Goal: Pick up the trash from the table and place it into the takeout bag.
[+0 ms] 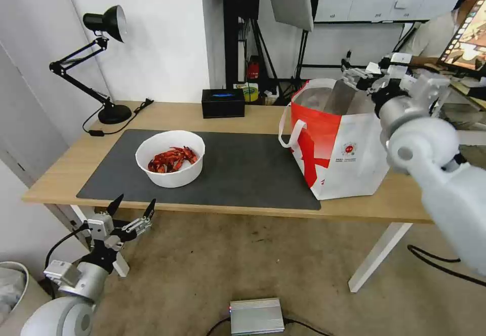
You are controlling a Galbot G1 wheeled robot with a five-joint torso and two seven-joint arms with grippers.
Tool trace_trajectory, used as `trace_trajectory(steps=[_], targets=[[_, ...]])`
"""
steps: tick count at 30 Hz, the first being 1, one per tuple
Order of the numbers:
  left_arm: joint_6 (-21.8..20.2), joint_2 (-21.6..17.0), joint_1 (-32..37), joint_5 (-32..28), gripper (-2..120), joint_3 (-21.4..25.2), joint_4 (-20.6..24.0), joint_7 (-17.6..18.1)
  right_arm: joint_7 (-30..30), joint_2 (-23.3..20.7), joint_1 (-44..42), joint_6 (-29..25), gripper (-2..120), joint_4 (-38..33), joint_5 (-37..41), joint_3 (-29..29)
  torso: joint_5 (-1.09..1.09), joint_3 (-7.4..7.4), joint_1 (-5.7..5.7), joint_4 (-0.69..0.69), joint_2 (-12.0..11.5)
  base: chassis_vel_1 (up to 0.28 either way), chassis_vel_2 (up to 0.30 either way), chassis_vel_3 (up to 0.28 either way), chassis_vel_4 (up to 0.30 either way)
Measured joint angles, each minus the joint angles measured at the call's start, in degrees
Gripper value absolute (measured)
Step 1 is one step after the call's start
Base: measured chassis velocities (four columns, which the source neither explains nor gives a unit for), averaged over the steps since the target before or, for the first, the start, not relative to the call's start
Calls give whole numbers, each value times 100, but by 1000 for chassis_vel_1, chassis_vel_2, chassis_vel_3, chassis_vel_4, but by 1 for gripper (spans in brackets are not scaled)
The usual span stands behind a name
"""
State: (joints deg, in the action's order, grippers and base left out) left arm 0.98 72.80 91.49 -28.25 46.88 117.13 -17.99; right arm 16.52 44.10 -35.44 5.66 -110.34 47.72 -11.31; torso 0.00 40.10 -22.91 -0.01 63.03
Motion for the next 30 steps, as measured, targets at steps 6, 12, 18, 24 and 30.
trace_trajectory(steps=[6, 12, 18, 24, 30], targets=[[-53, 27, -91, 17, 100, -57, 6, 27, -464, 135, -763, -699, 100, -383, -945, -149, -1, 0, 0, 0, 0, 0, 0, 0, 0], [-128, 30, -203, 27, 100, -125, -45, 94, -588, 401, -1294, -986, 100, -534, -1397, -363, 0, 0, 0, 1, 0, 0, 0, 0, 0], [-138, 32, -189, 37, 100, -138, -20, 175, -743, 847, -2326, -1277, 100, -836, -1975, -878, 0, 0, 0, 1, 0, 0, 0, 0, 0], [-175, 12, -248, 39, 100, -166, -8, 186, -882, 1504, -3388, -1585, 100, -924, -2595, -1341, 0, 0, 0, 1, 0, 0, 0, 0, 0], [-241, 23, -371, 60, 100, -295, -58, 196, -970, 2262, -4204, -1936, 100, -771, -3339, -1548, -1, 0, 0, 1, 0, 0, 0, 0, 0]])
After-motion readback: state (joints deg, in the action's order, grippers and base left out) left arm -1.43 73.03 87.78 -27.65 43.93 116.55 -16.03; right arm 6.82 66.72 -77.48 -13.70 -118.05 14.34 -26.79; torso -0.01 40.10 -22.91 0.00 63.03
